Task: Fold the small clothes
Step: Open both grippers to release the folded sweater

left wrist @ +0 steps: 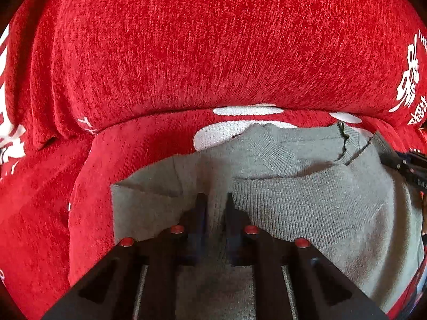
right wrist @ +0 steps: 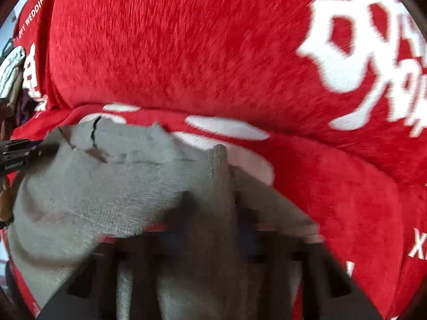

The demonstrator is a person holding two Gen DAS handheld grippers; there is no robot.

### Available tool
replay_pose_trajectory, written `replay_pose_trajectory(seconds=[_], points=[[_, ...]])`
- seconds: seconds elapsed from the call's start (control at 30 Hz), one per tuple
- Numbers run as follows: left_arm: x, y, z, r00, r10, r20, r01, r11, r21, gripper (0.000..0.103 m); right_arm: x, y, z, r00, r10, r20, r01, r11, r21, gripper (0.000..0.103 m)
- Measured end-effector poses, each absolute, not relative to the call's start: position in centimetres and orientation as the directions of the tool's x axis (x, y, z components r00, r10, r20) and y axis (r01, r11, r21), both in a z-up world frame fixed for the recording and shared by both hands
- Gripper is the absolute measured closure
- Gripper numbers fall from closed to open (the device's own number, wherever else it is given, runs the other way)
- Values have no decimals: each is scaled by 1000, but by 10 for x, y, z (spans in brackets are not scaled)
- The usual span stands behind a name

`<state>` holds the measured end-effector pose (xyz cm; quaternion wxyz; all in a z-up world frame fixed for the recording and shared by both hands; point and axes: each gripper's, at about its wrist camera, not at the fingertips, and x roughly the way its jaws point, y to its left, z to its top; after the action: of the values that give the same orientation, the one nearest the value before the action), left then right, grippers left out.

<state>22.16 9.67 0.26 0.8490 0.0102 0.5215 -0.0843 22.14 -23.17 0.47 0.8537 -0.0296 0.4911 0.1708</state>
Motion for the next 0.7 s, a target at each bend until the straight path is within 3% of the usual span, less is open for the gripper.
replay_pose_trajectory(seconds=[0.03,0.13,0.2,0.27,0.33,0.4,0.5,0.57,0.6,0.63,0.7], points=[[221,96,4,451,-126,-884,161,985,-59,94,221,-230,7,472,257,-844,-327,939,103,96],[214,106,17,532,-119,-838,117,991,-66,95,212,-237,23,528,270,-805,-321,941,105,97],[215,125,20,578,-81,-812,1,995,-99,95,210,-248,27,560,270,-784,-266,954,138,97],[225,135,4,517,-88,-851,-62,988,-140,95,211,-251,25,568,257,-782,-236,961,144,97],[229,128,-4,488,-55,-871,-59,994,-95,95,213,-242,18,552,218,-805,-243,965,95,97],[227,118,3,497,-17,-868,-41,998,-42,95,215,-232,15,538,184,-823,-256,965,49,95],[228,115,7,469,-26,-883,-28,999,-45,91,214,-234,21,541,155,-827,-228,973,33,79],[224,120,13,473,-20,-881,-53,997,-51,47,208,-243,30,556,144,-819,-183,982,49,71],[219,126,21,499,-9,-866,-81,995,-58,7,201,-246,38,572,141,-808,-159,986,59,70],[212,130,29,543,4,-840,-109,992,-66,0,194,-247,44,587,143,-797,-150,986,67,66],[201,135,39,588,-11,-809,-127,986,-106,0,173,-243,57,620,168,-766,-159,983,87,47]])
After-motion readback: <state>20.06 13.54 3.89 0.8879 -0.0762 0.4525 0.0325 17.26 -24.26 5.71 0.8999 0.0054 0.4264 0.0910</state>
